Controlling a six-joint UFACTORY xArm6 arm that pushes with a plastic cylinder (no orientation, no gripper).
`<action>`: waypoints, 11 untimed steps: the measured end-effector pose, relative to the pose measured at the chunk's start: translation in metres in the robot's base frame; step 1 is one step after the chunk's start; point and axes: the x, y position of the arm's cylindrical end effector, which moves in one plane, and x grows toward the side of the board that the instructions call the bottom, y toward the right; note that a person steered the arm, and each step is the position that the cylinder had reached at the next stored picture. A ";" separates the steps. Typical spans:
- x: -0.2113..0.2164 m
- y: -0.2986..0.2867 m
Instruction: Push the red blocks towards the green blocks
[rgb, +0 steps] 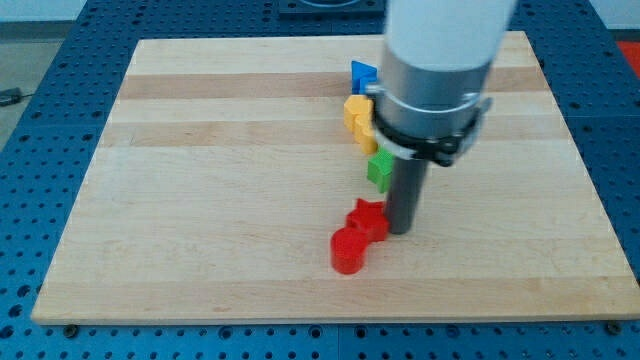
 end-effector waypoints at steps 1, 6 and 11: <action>-0.002 -0.012; 0.084 -0.082; 0.049 -0.079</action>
